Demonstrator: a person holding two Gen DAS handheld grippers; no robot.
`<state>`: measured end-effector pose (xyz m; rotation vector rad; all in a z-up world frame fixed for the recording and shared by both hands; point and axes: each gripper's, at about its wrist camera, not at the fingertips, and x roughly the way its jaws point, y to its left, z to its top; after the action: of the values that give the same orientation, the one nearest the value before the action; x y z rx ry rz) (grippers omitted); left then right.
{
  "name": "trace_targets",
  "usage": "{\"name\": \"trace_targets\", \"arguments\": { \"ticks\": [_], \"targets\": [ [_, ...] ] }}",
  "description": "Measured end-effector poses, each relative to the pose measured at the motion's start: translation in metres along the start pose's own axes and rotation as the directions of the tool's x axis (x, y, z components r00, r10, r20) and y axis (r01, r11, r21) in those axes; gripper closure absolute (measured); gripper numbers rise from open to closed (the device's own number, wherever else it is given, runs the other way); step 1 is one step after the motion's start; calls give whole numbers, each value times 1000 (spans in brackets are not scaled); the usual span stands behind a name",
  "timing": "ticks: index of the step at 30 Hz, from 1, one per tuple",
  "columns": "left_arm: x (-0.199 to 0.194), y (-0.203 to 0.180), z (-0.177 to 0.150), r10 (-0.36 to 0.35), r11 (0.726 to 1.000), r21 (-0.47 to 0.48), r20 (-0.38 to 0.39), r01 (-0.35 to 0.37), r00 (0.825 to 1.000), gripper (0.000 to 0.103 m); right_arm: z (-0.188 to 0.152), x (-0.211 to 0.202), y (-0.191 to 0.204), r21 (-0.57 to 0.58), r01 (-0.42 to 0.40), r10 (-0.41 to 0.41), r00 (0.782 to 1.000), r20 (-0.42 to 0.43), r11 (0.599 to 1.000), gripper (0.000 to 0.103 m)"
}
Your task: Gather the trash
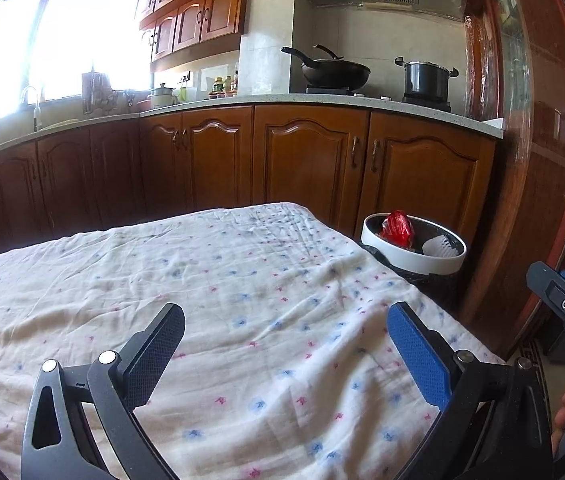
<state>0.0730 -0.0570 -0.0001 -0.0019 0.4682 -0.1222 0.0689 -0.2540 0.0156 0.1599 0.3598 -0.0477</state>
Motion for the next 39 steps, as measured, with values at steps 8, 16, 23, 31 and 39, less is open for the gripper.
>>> {"name": "trace_targets", "arguments": {
  "ticks": [8,16,23,31,39],
  "targets": [
    [-11,9,-4,5,1000,6,-4,-5,1000,1,2,-14,9,-11,-25,25,999,23,1000,0],
    [-17,17,-4,6,1000,18,9,-7,1000,1,0,-19,15,-15,-44,44,999,23,999,0],
    [-20,22,-4,0,1000,24,24,0,1000,1,-1,-20,16,-16,-47,48,999,22,999,0],
    [-19,26,-5,-8,999,32,32,7,999,1,-2,-19,14,-5,-50,50,999,17,999,0],
    [-18,29,-6,-13,999,38,37,12,999,1,-2,-21,14,-1,-53,53,998,19,999,0]
  ]
}}
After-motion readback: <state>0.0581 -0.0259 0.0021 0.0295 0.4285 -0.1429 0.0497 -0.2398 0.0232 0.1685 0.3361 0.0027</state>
